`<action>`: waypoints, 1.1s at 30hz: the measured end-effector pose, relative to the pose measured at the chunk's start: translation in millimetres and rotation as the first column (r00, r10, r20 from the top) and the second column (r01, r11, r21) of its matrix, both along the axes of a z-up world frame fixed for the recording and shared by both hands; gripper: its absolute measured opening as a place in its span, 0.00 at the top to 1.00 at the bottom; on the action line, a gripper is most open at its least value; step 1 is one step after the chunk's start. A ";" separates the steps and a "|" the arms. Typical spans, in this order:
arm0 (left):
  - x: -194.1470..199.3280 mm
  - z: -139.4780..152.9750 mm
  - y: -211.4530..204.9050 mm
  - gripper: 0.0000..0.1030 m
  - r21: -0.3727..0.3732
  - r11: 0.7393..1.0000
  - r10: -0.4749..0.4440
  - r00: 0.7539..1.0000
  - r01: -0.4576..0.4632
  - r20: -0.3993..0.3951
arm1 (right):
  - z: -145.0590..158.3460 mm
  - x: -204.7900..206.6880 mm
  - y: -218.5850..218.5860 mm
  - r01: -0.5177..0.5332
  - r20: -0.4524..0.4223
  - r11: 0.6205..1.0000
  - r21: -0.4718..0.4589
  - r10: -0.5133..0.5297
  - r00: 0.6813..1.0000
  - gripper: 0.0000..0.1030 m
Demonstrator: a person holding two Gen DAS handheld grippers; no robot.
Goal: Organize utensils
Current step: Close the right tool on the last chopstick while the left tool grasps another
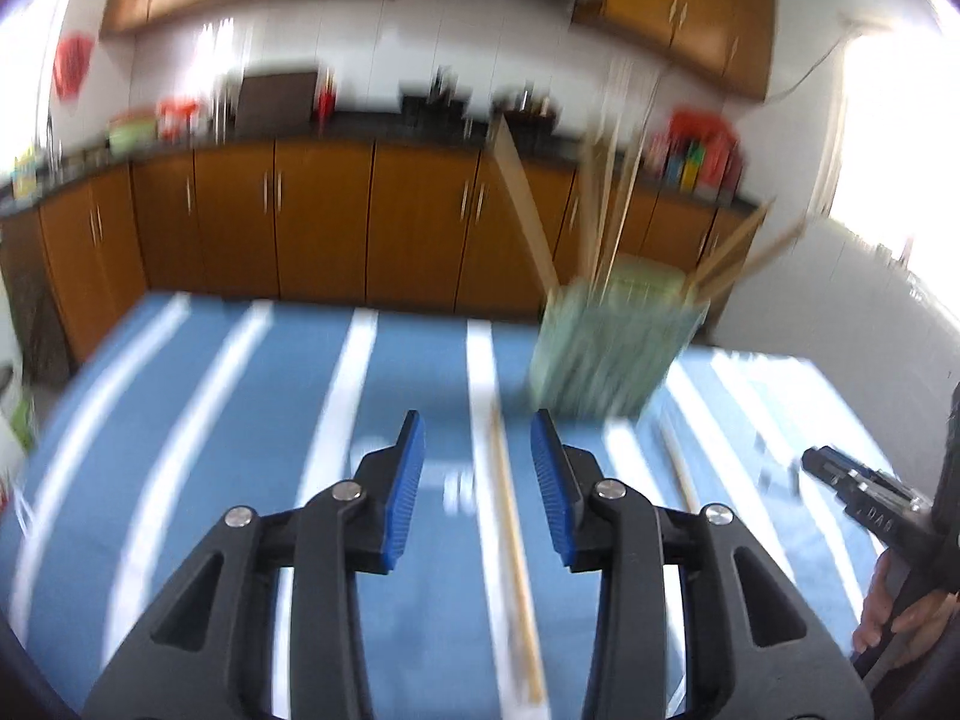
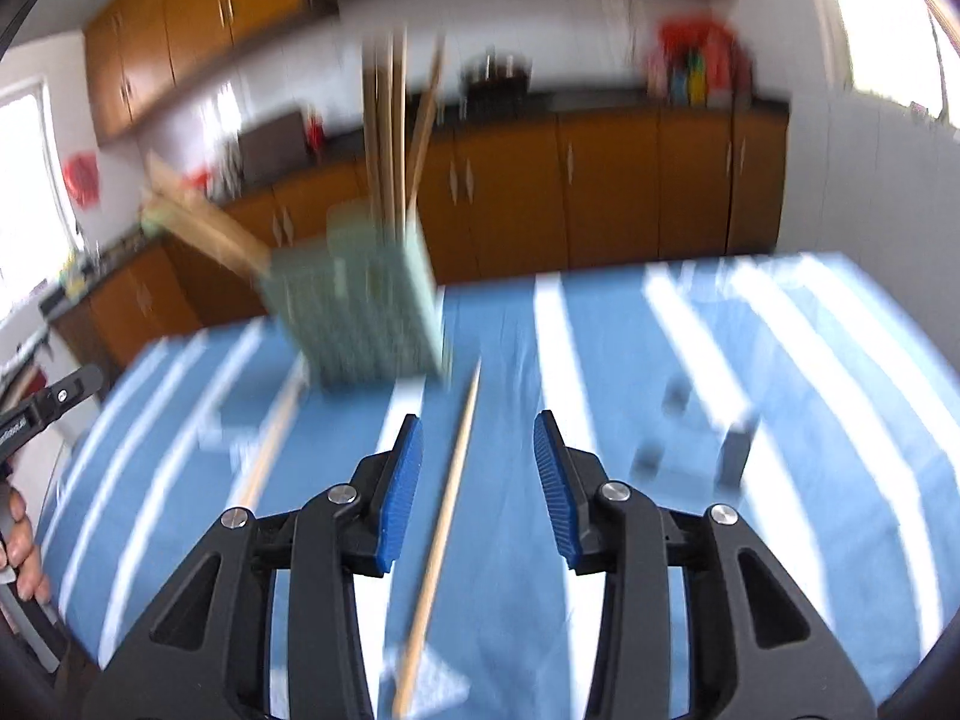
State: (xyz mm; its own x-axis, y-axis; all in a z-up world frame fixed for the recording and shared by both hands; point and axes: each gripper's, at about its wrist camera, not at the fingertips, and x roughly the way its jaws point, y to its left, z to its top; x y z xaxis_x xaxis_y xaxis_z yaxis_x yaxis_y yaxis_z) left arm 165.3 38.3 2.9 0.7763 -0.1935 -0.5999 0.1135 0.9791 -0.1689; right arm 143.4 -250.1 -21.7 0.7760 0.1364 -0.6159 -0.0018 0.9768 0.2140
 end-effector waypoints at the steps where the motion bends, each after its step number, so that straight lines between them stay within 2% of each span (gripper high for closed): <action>1: 0.9 -8.4 0.6 0.64 0.002 1.000 -0.001 1.000 0.001 -0.025 | -12.9 0.1 3.8 -0.014 -0.039 1.000 0.011 0.014 0.999 0.63; 2: 0.8 -21.0 0.0 0.64 0.006 1.000 -0.003 0.998 0.004 -0.061 | -28.4 1.2 12.1 -0.031 -0.089 0.999 0.013 0.032 0.995 0.66; 4: 0.5 -34.4 -1.7 0.64 0.008 1.000 -0.012 0.995 0.013 -0.095 | -44.8 0.8 24.0 -0.051 -0.135 0.999 0.004 0.051 0.990 0.70; 8: -2.2 -49.8 -9.4 0.63 0.019 0.999 -0.036 0.992 0.038 -0.125 | -60.3 3.2 45.8 -0.066 -0.180 0.997 -0.041 0.058 0.982 0.70; 10: -0.9 -54.0 -12.1 0.61 0.022 0.999 -0.044 0.990 0.048 -0.133 | -65.7 4.8 48.9 -0.068 -0.196 0.996 -0.059 0.055 0.979 0.78; 12: 2.2 -55.8 -18.7 0.60 0.021 0.998 -0.053 0.988 0.057 -0.143 | -71.0 4.9 50.5 -0.058 -0.194 0.994 -0.094 0.038 0.980 0.91; 16: 5.5 -64.1 -27.3 0.60 0.028 0.997 -0.072 0.984 0.078 -0.165 | -69.5 5.8 40.2 -0.027 -0.190 0.995 -0.094 0.008 0.982 0.93; 19: 8.1 -70.8 -34.7 0.60 0.034 0.995 -0.083 0.979 0.090 -0.184 | -70.2 10.5 26.3 0.036 -0.192 0.994 -0.106 -0.056 0.980 0.93; 22: 10.6 -77.0 -41.6 0.60 0.048 0.993 -0.092 0.975 0.103 -0.200 | -70.6 14.8 1.0 0.148 -0.204 0.985 -0.087 -0.163 0.965 0.93; 25: 14.4 -84.7 -48.5 0.60 0.077 0.991 -0.092 0.971 0.112 -0.221 | -71.8 13.6 -12.6 0.175 -0.217 0.983 -0.062 -0.184 0.959 0.93; 26: 16.2 -87.9 -51.1 0.61 0.091 0.989 -0.090 0.969 0.113 -0.229 | -71.8 12.8 -15.1 0.176 -0.218 0.982 -0.063 -0.185 0.958 0.93; 28: 18.6 -93.4 -55.6 0.71 0.113 0.987 -0.087 0.967 0.117 -0.241 | -71.8 13.1 -14.8 0.169 -0.217 0.983 -0.066 -0.180 0.959 0.93; 30: 20.2 -99.5 -59.5 0.89 0.138 0.983 -0.084 0.963 0.122 -0.255 | -72.2 14.6 -12.5 0.155 -0.215 0.986 -0.068 -0.166 0.962 0.93; 33: 21.7 -101.2 -60.7 0.92 0.180 0.978 -0.063 0.971 0.107 -0.232 | -72.0 17.8 -7.7 0.116 -0.212 0.991 -0.068 -0.128 0.969 0.93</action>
State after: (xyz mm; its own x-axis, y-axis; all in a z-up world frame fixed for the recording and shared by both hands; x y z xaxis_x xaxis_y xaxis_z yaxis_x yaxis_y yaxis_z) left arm 187.0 -22.4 -98.3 0.6036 -0.1184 -0.7884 0.1783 0.9839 -0.0113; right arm 161.2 -257.8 -93.7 0.6327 0.0105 -0.7744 0.1580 0.9771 0.1423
